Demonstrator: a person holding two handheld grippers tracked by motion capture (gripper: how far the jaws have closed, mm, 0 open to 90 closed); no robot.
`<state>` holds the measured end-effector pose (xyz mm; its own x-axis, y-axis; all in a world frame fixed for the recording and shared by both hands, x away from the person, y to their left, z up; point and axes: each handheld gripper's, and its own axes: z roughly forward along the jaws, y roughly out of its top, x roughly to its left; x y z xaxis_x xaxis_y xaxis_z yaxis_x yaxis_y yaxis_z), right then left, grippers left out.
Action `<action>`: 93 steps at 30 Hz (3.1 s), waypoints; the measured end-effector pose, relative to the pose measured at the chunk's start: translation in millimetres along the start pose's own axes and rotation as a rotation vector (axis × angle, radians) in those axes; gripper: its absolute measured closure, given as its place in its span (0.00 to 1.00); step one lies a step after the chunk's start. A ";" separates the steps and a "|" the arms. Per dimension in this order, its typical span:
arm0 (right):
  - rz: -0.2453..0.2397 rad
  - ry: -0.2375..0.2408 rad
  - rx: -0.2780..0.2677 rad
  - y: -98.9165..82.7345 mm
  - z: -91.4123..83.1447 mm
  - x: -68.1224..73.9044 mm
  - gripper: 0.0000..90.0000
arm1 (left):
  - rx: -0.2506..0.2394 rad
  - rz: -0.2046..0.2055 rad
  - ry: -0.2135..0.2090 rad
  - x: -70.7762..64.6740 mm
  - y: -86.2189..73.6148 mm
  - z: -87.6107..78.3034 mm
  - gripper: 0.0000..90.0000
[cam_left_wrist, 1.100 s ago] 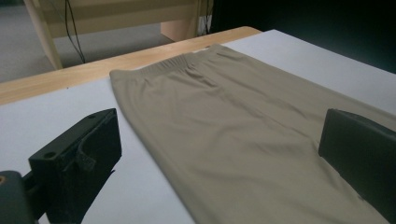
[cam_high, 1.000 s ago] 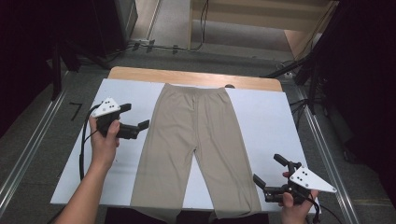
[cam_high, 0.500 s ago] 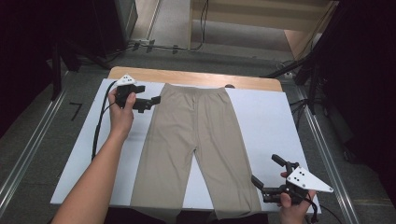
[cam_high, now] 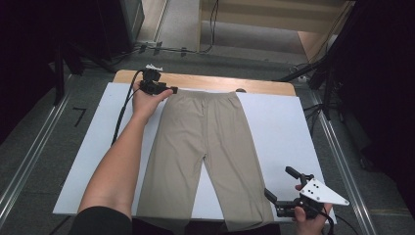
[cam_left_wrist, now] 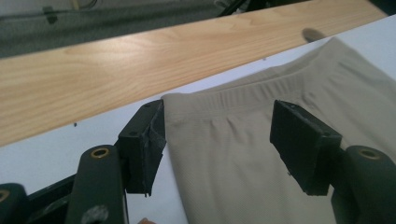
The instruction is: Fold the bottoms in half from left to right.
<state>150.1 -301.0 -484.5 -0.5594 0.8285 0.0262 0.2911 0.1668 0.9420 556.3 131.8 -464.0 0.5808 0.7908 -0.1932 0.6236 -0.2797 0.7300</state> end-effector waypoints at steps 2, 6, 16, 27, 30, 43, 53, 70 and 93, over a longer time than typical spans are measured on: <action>-0.004 -0.003 0.004 -0.8 -1.4 1.1 0.00 | 0.032 -0.008 0.022 2.2 0.6 10.1 0.40; -0.004 -0.009 0.010 -3.9 -5.1 1.4 0.00 | 0.037 -0.032 0.060 7.2 2.0 21.5 0.45; 0.001 -0.013 0.024 -6.9 -8.3 2.5 0.00 | 0.089 -0.048 0.152 9.2 -0.1 46.9 0.54; 0.008 0.008 0.042 -9.0 -0.5 4.9 0.00 | 0.123 -0.019 0.168 -2.4 -2.7 45.3 0.96; 0.003 0.011 0.045 -7.4 0.3 8.5 0.00 | 0.123 -0.013 0.179 -4.5 -2.2 45.4 0.97; 0.019 0.076 0.032 3.0 4.0 21.8 0.00 | 0.015 -0.019 0.106 -16.4 11.7 18.2 0.97; 0.065 0.193 0.022 25.5 23.9 56.2 0.00 | -0.043 -0.003 0.058 -30.6 16.3 -4.3 0.97; -0.039 0.240 0.148 48.4 86.8 134.2 0.11 | -0.076 0.068 -0.003 -48.9 14.8 -30.3 0.97; -0.093 0.330 0.325 40.4 198.2 243.8 0.61 | -0.072 0.097 0.020 -56.2 2.1 -34.1 0.97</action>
<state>179.3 13.7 -506.4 -0.7962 0.5965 0.1016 0.4267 0.4346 0.7931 507.1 105.3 -429.2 0.6257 0.7728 -0.1066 0.5253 -0.3164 0.7899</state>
